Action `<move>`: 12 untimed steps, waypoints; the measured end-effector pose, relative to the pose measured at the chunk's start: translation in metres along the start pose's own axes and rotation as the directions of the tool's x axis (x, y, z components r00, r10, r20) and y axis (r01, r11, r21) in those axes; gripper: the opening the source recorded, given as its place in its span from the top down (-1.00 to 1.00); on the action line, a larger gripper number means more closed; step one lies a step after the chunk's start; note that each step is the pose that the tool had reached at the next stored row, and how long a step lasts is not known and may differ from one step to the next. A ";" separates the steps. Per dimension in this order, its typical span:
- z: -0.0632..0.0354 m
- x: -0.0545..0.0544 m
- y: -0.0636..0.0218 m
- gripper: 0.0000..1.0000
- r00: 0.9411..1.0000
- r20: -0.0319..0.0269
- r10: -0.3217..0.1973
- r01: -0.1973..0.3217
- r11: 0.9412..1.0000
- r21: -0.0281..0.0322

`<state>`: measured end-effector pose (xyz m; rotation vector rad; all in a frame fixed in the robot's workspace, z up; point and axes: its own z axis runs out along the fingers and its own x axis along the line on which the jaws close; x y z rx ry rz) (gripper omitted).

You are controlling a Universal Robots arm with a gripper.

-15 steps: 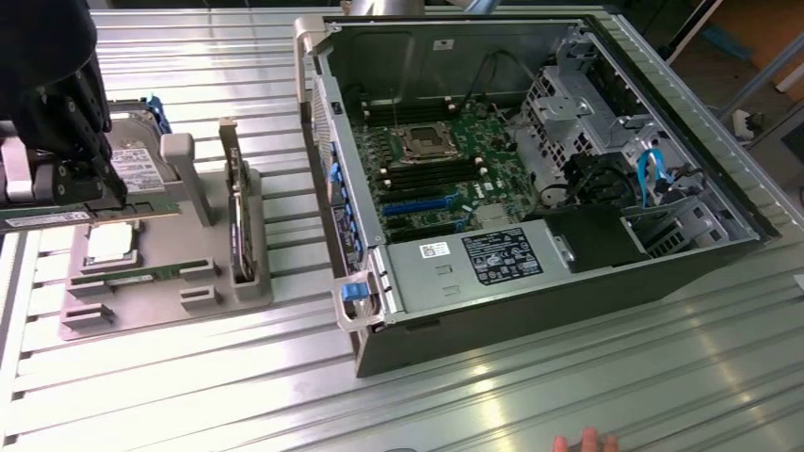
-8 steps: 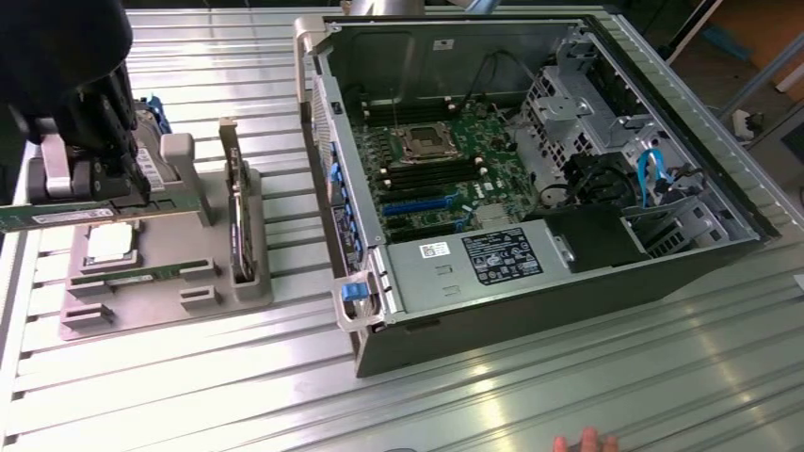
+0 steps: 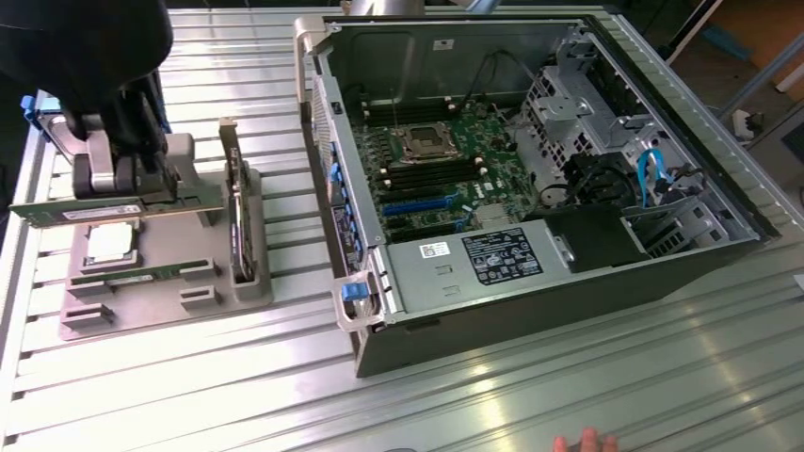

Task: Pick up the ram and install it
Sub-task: 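Pick up the ram and move it above insertion slot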

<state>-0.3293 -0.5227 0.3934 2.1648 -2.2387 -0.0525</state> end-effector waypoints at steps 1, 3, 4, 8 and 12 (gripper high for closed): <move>-0.0001 0.000 -0.0024 0.76 1.000 0.000 0.000 0.000 1.000 0.000; -0.0003 0.000 -0.0073 0.76 1.000 0.000 0.000 0.000 1.000 0.000; -0.0004 0.000 -0.0094 0.76 1.000 0.000 0.000 0.000 1.000 0.000; -0.0009 -0.001 -0.0191 0.76 1.000 0.000 0.000 0.000 1.000 0.000; -0.0013 -0.001 -0.0305 0.76 1.000 0.000 0.000 0.000 1.000 0.000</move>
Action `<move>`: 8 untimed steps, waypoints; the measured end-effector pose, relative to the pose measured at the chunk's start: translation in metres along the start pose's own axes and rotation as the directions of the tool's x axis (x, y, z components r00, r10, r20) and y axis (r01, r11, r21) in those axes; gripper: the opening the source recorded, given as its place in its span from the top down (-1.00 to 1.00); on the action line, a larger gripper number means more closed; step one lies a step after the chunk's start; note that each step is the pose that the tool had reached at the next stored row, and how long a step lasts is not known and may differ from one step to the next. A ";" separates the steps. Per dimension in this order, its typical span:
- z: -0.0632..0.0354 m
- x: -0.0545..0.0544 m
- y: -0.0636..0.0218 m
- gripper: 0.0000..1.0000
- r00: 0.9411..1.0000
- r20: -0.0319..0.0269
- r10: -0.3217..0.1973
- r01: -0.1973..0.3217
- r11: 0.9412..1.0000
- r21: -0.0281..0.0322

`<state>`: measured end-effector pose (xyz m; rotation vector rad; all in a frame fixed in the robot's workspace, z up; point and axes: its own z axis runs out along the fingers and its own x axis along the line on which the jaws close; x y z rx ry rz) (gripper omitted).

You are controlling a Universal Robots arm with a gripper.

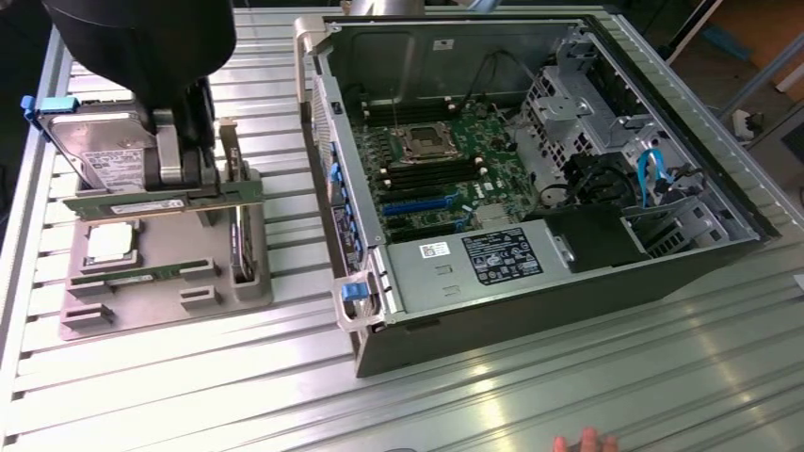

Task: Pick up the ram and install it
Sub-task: 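Pick up the ram and move it above insertion slot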

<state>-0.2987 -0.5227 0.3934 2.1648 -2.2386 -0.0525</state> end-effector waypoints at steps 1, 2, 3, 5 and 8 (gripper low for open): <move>-0.0002 0.000 -0.0037 0.76 1.000 0.000 0.000 0.000 1.000 0.000; -0.0003 0.000 -0.0074 0.76 1.000 0.000 0.000 0.000 1.000 0.000; -0.0004 0.000 -0.0093 0.76 1.000 0.000 0.000 0.000 1.000 0.000; -0.0006 0.000 -0.0137 0.76 1.000 0.000 0.000 0.000 1.000 0.000; -0.0009 -0.001 -0.0208 0.76 1.000 0.000 0.000 0.000 1.000 0.000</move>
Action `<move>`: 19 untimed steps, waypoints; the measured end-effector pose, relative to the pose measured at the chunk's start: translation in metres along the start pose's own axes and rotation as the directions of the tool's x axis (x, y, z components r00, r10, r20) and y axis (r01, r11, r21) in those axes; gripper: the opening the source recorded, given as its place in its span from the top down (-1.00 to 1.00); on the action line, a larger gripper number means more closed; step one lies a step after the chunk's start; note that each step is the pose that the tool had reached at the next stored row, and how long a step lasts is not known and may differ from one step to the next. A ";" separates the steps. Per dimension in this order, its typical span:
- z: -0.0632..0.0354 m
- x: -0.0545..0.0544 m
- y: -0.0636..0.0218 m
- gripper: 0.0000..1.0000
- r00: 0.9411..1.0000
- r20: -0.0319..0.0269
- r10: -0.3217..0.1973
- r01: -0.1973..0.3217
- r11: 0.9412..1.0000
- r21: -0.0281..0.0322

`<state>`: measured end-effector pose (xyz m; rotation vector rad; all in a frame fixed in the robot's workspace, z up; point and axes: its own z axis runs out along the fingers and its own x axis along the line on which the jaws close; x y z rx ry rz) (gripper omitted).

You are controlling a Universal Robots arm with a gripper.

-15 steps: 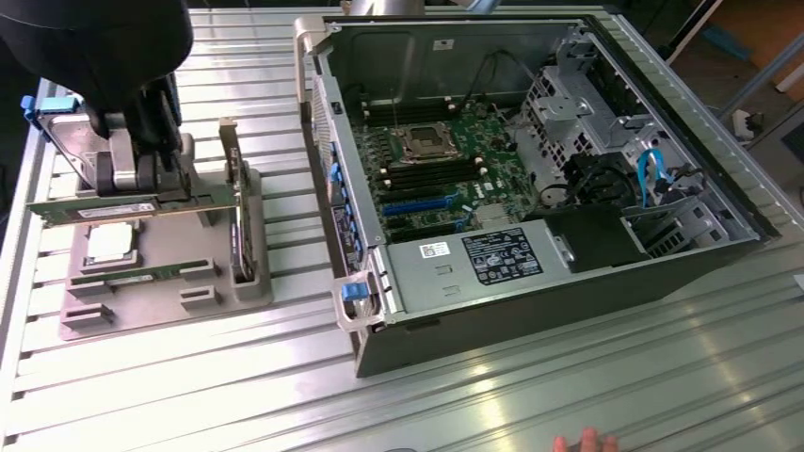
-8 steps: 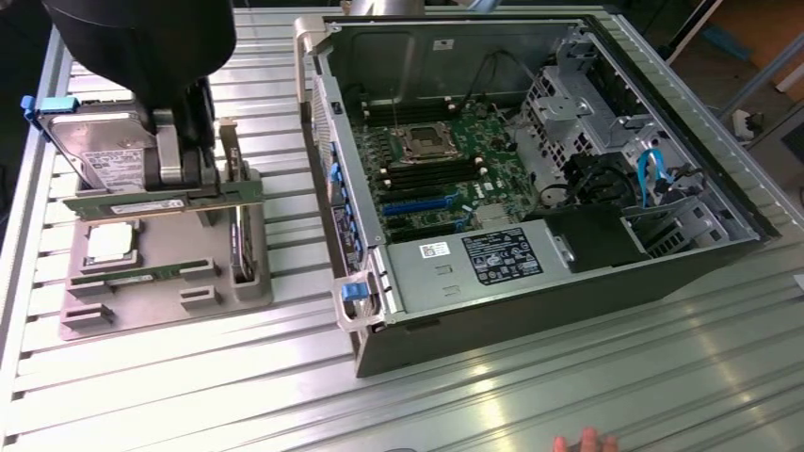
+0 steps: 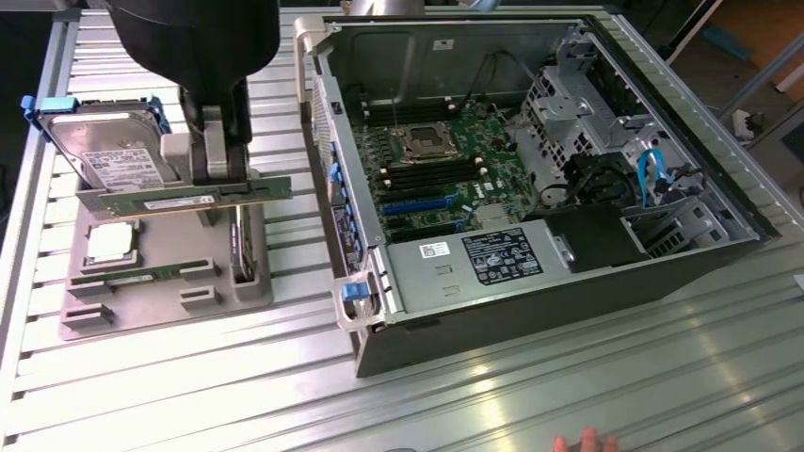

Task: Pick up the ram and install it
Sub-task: 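Pick up the ram and move it above insertion slot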

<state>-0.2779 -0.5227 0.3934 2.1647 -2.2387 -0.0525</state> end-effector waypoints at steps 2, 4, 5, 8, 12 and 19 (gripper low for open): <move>-0.0002 0.000 -0.0044 0.76 1.000 0.000 0.000 0.000 1.000 0.000; -0.0004 0.000 -0.0094 0.76 1.000 0.000 0.000 0.000 1.000 0.000; -0.0005 0.000 -0.0118 0.76 1.000 0.000 0.000 0.000 1.000 0.000; -0.0008 -0.001 -0.0191 0.76 1.000 0.000 0.000 0.000 1.000 0.000; -0.0014 -0.001 -0.0302 0.76 1.000 0.000 0.000 0.000 1.000 0.000; -0.0023 -0.002 -0.0523 0.76 1.000 0.000 0.000 0.000 1.000 0.000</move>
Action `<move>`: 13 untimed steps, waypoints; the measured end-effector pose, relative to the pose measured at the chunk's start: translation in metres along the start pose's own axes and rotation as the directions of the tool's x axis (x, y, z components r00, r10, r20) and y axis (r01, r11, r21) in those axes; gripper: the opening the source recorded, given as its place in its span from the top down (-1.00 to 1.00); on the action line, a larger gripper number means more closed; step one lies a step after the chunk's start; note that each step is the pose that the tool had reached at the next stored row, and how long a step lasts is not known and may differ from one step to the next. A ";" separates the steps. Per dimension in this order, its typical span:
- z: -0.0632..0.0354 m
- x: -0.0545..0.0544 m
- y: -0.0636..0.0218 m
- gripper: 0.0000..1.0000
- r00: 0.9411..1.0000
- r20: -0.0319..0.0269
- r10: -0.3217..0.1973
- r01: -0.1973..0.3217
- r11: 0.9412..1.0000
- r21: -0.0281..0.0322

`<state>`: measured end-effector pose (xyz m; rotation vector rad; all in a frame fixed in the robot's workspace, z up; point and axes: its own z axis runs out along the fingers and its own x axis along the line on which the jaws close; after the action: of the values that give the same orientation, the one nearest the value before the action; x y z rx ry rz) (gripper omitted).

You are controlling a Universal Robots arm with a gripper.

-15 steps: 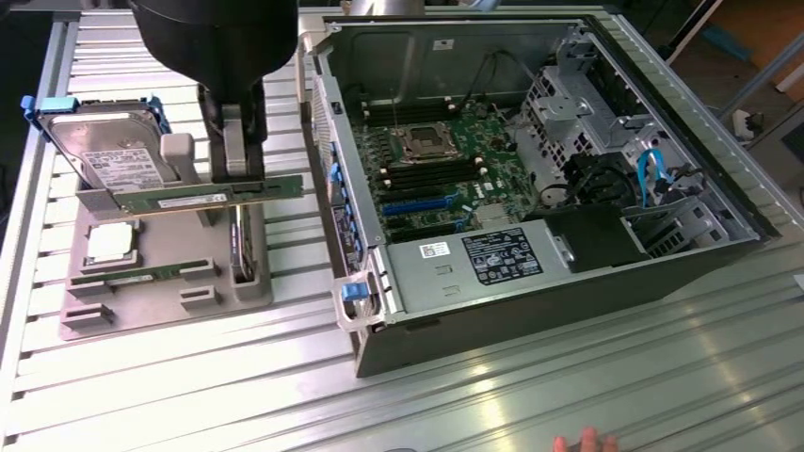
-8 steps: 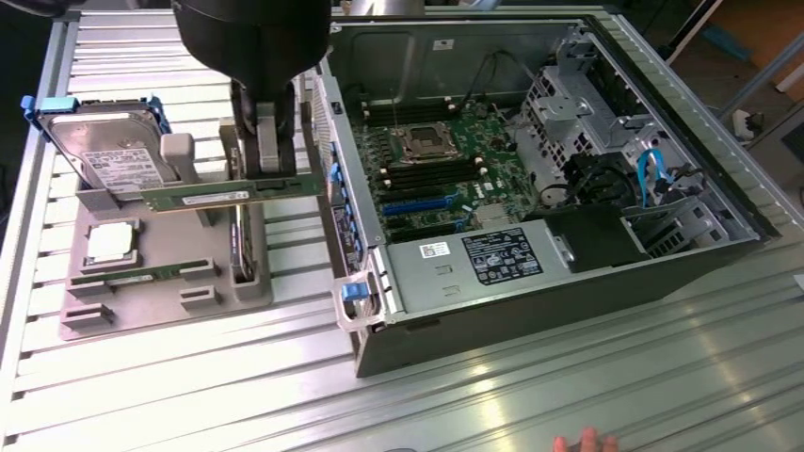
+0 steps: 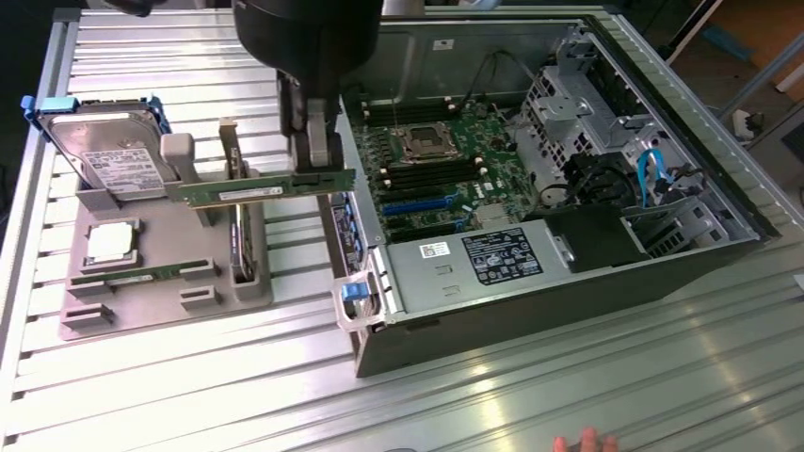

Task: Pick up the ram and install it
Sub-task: 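Pick up the ram and move it above insertion slot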

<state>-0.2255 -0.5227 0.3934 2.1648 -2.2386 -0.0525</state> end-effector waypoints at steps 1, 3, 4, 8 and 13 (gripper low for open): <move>-0.0001 0.000 -0.0022 0.76 1.000 0.000 0.000 0.000 1.000 0.000; -0.0005 0.000 -0.0093 0.76 1.000 0.000 0.000 0.000 1.000 0.000; -0.0006 0.000 -0.0140 0.76 1.000 0.000 0.000 0.000 1.000 0.000; -0.0011 -0.001 -0.0247 0.76 1.000 0.000 0.000 0.000 1.000 0.000; -0.0018 -0.001 -0.0395 0.76 1.000 0.000 0.000 0.000 1.000 0.000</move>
<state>-0.1859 -0.5227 0.3935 2.1647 -2.2385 -0.0525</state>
